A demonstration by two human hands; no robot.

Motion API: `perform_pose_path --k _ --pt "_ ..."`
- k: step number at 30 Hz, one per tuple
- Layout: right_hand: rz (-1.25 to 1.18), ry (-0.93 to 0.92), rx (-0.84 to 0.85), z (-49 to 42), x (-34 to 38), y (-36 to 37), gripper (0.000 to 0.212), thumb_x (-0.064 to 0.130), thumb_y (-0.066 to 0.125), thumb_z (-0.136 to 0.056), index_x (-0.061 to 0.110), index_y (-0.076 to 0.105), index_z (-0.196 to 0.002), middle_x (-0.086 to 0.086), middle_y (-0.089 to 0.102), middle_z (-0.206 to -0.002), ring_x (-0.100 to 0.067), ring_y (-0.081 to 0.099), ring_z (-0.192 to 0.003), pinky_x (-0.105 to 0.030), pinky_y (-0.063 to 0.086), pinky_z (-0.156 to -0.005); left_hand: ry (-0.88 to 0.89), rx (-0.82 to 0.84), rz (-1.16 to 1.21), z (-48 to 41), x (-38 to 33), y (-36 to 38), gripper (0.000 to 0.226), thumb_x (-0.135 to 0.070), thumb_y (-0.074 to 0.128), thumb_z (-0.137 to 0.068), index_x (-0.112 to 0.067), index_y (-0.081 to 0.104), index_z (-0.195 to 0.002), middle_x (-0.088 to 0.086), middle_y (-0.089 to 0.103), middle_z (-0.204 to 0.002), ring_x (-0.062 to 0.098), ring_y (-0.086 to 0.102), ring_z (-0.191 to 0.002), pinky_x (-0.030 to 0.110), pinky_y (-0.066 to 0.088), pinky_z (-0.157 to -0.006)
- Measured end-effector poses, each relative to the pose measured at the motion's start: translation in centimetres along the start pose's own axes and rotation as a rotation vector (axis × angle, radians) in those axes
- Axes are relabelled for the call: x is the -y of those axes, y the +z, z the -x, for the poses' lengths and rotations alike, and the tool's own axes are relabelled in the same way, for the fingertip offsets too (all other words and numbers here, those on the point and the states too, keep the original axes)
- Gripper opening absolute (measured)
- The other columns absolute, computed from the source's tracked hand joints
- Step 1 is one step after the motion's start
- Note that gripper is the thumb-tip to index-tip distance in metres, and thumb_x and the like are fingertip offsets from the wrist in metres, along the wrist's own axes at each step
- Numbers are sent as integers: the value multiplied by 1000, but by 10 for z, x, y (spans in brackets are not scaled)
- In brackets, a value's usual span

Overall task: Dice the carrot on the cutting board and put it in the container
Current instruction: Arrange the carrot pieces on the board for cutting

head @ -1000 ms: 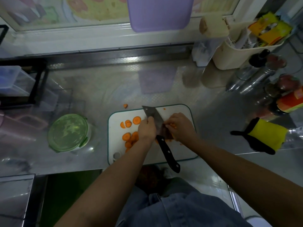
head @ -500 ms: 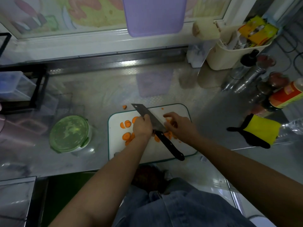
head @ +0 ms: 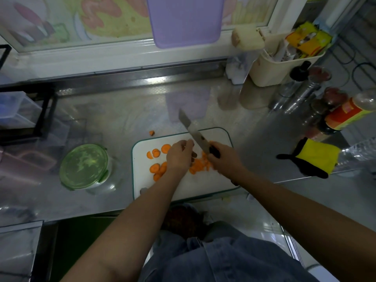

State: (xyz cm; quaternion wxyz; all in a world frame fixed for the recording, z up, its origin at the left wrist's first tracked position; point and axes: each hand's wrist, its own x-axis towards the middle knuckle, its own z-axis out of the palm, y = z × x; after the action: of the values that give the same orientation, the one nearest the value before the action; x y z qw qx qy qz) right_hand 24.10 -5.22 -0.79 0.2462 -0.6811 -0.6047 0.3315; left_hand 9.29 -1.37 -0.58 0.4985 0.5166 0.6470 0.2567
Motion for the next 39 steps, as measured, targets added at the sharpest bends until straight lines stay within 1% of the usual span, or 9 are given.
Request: perform_pose_path --k 2,4,8,12,17,22,32,35,39 --pt "-175 101 -53 1 -4 -5 12 20 56 -90 8 58 -90 -2 53 -64 -15 49 -53 -29 40 -54 180 47 -366 -1 13 -5 16 -18 56 -91 -15 66 -103 8 67 -93 21 62 -81 30 50 -73" --pt "-338 189 -71 4 -7 -11 19 23 55 -93 5 54 -85 -5 48 -60 -16 44 -47 -29 40 -48 339 122 -628 -4 27 -9 29 -12 63 -83 -15 64 -112 9 58 -108 23 57 -95 31 47 -77" --pt "-441 255 -50 9 -15 -15 14 19 51 -95 9 56 -88 -9 47 -60 -17 41 -44 -29 38 -45 617 255 -897 -6 40 -6 49 -7 67 -72 -13 59 -120 12 51 -119 30 49 -105 38 45 -82" --pt "-432 286 -32 13 -24 -9 15 17 49 -94 5 58 -96 -11 50 -62 -18 44 -46 -29 41 -46 767 303 -1027 -11 44 -1 44 -4 68 -65 -8 62 -108 13 58 -107 33 54 -97 40 47 -79" --pt "-438 275 -6 14 -24 -7 15 14 49 -94 3 57 -98 -10 50 -61 -18 45 -46 -27 40 -44 805 277 -1081 -14 41 1 40 -10 72 -61 -10 67 -100 11 60 -99 33 56 -95 39 48 -74" --pt "-420 266 12 14 -24 -7 13 11 50 -93 -1 55 -93 -12 49 -59 -20 44 -45 -28 41 -42 778 301 -1167 -14 35 3 38 -19 65 -74 -16 64 -112 7 53 -113 30 46 -111 37 38 -84" --pt "-417 261 17 16 -26 -7 10 10 48 -92 5 57 -91 -11 50 -60 -18 45 -45 -28 41 -43 738 325 -1223 -15 36 7 39 -22 57 -86 -16 54 -124 4 50 -121 24 44 -114 33 36 -90" --pt "-416 264 13 16 -26 -7 10 11 49 -92 7 57 -89 -10 51 -60 -19 46 -45 -28 42 -44 717 301 -1203 -16 39 8 36 -20 58 -86 -14 56 -121 6 53 -118 25 46 -112 34 37 -90" --pt "-438 275 7 17 -27 -5 10 9 49 -91 4 57 -92 -9 50 -58 -18 45 -44 -28 41 -44 733 285 -1181 -17 41 7 24 -13 65 -79 -9 66 -103 11 59 -104 31 54 -101 38 44 -82"
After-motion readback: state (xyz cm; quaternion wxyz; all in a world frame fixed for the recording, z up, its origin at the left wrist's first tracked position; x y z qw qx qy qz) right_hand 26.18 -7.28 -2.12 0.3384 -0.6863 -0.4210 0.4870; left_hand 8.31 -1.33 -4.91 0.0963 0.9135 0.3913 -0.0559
